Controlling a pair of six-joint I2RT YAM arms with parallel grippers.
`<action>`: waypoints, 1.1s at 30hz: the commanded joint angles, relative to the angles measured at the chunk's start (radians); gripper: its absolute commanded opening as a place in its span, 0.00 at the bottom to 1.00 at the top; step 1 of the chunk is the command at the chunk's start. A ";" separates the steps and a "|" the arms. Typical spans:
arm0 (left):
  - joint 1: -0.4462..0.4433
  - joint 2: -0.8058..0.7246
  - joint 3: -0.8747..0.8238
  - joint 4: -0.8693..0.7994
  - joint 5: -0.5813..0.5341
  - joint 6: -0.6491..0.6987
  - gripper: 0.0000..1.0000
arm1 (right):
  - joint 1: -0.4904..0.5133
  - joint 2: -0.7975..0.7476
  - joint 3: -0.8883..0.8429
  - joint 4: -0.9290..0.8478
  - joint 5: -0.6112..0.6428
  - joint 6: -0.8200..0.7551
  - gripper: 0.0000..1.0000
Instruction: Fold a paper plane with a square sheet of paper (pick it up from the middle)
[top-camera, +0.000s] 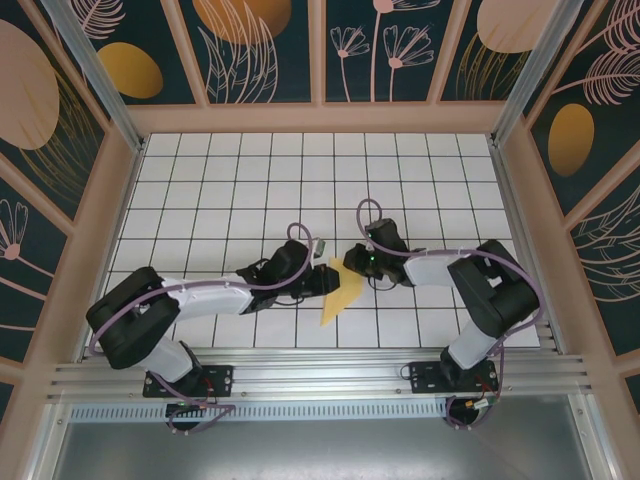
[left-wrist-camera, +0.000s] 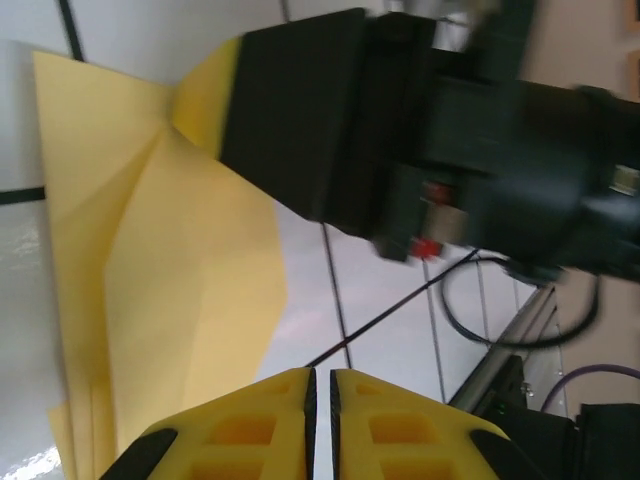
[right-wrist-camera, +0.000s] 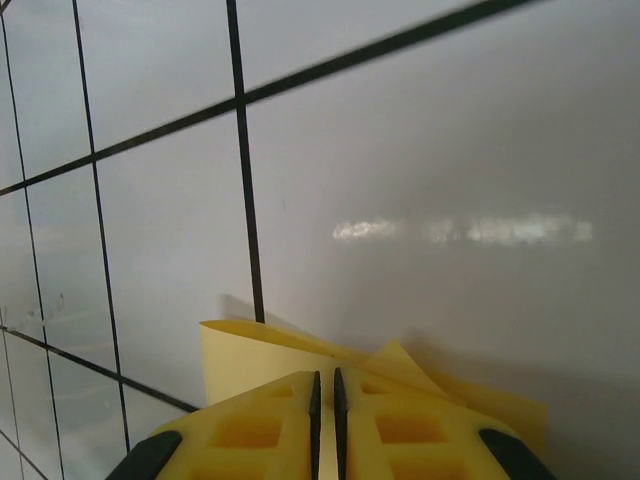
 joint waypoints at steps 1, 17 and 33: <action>0.003 0.050 0.006 0.050 0.033 -0.041 0.16 | 0.016 -0.043 -0.039 0.055 0.055 0.081 0.15; 0.003 0.239 0.007 -0.107 -0.076 0.012 0.06 | -0.017 -0.182 -0.044 -0.027 0.015 -0.041 0.19; 0.002 0.259 0.005 -0.188 -0.082 0.070 0.01 | -0.029 -0.013 -0.012 0.005 -0.084 -0.138 0.13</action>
